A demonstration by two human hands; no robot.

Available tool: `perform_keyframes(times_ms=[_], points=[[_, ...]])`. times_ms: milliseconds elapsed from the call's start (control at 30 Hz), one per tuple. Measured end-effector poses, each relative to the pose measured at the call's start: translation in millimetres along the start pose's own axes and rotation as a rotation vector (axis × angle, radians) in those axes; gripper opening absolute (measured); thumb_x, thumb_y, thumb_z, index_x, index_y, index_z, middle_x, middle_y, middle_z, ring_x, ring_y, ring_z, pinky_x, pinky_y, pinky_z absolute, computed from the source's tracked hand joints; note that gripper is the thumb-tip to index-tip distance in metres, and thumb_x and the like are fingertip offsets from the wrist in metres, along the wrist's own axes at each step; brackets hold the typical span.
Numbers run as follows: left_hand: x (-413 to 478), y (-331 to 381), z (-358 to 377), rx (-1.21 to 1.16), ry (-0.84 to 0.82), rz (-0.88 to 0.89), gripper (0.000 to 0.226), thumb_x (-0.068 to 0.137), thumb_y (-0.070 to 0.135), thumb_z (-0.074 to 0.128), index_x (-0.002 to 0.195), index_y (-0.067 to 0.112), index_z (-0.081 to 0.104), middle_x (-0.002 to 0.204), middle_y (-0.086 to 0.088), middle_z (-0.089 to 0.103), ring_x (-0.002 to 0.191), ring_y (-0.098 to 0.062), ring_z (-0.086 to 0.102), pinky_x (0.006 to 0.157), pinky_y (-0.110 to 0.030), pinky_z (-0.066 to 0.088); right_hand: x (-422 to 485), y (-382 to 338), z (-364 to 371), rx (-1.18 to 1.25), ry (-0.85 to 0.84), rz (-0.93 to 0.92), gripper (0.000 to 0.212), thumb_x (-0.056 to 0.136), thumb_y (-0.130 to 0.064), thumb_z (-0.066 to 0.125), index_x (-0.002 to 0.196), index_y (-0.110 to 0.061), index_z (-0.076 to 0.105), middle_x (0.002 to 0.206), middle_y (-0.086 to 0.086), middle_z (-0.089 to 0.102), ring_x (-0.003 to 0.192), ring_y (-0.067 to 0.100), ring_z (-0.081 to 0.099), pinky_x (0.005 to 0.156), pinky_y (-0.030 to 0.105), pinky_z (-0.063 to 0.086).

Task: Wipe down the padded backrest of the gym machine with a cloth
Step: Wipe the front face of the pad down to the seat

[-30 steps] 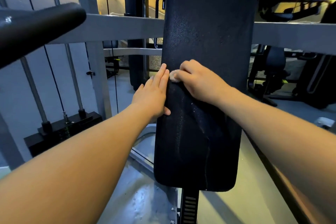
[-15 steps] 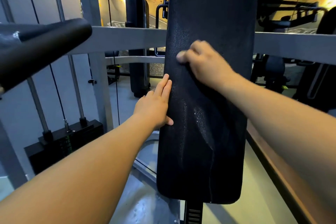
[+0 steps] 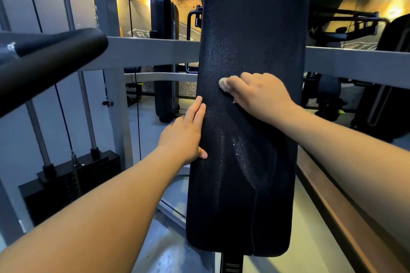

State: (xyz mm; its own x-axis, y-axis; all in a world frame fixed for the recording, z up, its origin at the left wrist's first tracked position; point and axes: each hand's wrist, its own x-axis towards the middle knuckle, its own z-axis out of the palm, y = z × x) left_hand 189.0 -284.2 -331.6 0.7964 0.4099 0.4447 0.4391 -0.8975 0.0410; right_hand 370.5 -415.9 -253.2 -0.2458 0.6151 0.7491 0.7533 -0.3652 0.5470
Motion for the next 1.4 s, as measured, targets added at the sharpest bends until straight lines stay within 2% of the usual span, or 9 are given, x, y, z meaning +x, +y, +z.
perform_keyframes(times_ms=[100, 267, 467, 667, 767, 967, 1133, 1267, 1400], points=[[0, -1, 2, 0.001, 0.002, 0.007, 0.131, 0.075, 0.046, 0.083, 0.158, 0.022, -0.015, 0.159, 0.016, -0.036, 0.136, -0.027, 0.037, 0.091, -0.040, 0.047, 18, 23, -6, -0.089, -0.042, 0.034, 0.018, 0.101, -0.037, 0.050, 0.110, -0.026, 0.060, 0.077, 0.004, 0.063, 0.057, 0.034, 0.066, 0.045, 0.030, 0.033], [-2, 1, 8, -0.003, 0.032, 0.007, 0.131, 0.075, 0.047, 0.082, 0.158, 0.022, -0.017, 0.161, 0.013, -0.032, 0.150, -0.025, 0.017, 0.109, -0.042, 0.041, 49, 12, -4, -0.046, -0.006, 0.461, 0.025, 0.104, -0.029, 0.044, 0.123, -0.017, 0.056, 0.099, 0.013, 0.070, 0.077, 0.043, 0.070, 0.055, 0.037, 0.034], [-10, -5, 20, -0.125, 0.068, -0.256, 0.131, 0.068, 0.062, 0.080, 0.156, 0.012, -0.002, 0.164, 0.000, -0.007, 0.151, -0.031, 0.003, 0.122, -0.050, 0.018, 3, -48, 3, 0.113, -0.159, -0.063, 0.022, 0.098, -0.029, 0.051, 0.118, -0.028, 0.061, 0.084, 0.001, 0.062, 0.066, 0.030, 0.067, 0.047, 0.031, 0.030], [-3, 0, 14, -0.086, -0.029, -0.347, 0.111, 0.066, 0.070, 0.076, 0.143, 0.008, 0.026, 0.147, -0.008, 0.029, 0.140, -0.033, 0.025, 0.117, -0.054, 0.027, 49, -11, 9, 0.051, -0.023, 0.264, 0.019, 0.096, -0.022, 0.053, 0.113, -0.029, 0.058, 0.090, 0.003, 0.063, 0.068, 0.036, 0.065, 0.050, 0.031, 0.034], [-4, 1, 15, -0.078, -0.042, -0.366, 0.104, 0.069, 0.070, 0.075, 0.139, 0.007, 0.031, 0.140, -0.010, 0.035, 0.135, -0.034, 0.031, 0.114, -0.053, 0.032, 13, -47, 11, 0.180, -0.087, 0.083, 0.026, 0.091, -0.021, 0.056, 0.116, -0.028, 0.057, 0.091, 0.001, 0.061, 0.069, 0.033, 0.065, 0.049, 0.032, 0.033], [-4, 2, 17, -0.088, -0.052, -0.369, 0.096, 0.071, 0.067, 0.076, 0.134, 0.008, 0.035, 0.135, -0.009, 0.038, 0.130, -0.032, 0.034, 0.109, -0.053, 0.037, -36, -53, 0, 0.116, -0.274, -0.358, 0.029, 0.095, -0.026, 0.051, 0.122, -0.033, 0.058, 0.088, -0.003, 0.058, 0.065, 0.026, 0.062, 0.047, 0.027, 0.032], [-6, 10, 13, -0.065, -0.055, -0.379, 0.092, 0.074, 0.064, 0.075, 0.136, 0.010, 0.034, 0.138, -0.010, 0.040, 0.135, -0.034, 0.033, 0.109, -0.054, 0.037, 3, -34, 4, 0.090, -0.107, 0.130, 0.024, 0.094, -0.022, 0.057, 0.116, -0.031, 0.059, 0.089, 0.002, 0.062, 0.065, 0.033, 0.066, 0.047, 0.028, 0.031], [-7, 14, 14, -0.029, -0.011, -0.371, 0.098, 0.075, 0.060, 0.077, 0.143, 0.011, 0.027, 0.144, -0.010, 0.036, 0.137, -0.034, 0.032, 0.110, -0.056, 0.036, -58, -74, 12, 0.182, -0.226, -0.095, 0.037, 0.090, -0.020, 0.054, 0.126, -0.028, 0.059, 0.094, -0.003, 0.063, 0.062, 0.028, 0.063, 0.046, 0.027, 0.025], [-14, 23, 9, 0.037, 0.081, -0.315, 0.123, 0.075, 0.055, 0.080, 0.157, 0.020, -0.005, 0.161, -0.007, 0.007, 0.148, -0.031, 0.015, 0.119, -0.055, 0.023, -82, -55, -4, 0.188, -0.306, -0.093, 0.036, 0.088, -0.017, 0.062, 0.118, -0.035, 0.056, 0.082, -0.004, 0.053, 0.057, 0.025, 0.053, 0.045, 0.025, 0.018]])
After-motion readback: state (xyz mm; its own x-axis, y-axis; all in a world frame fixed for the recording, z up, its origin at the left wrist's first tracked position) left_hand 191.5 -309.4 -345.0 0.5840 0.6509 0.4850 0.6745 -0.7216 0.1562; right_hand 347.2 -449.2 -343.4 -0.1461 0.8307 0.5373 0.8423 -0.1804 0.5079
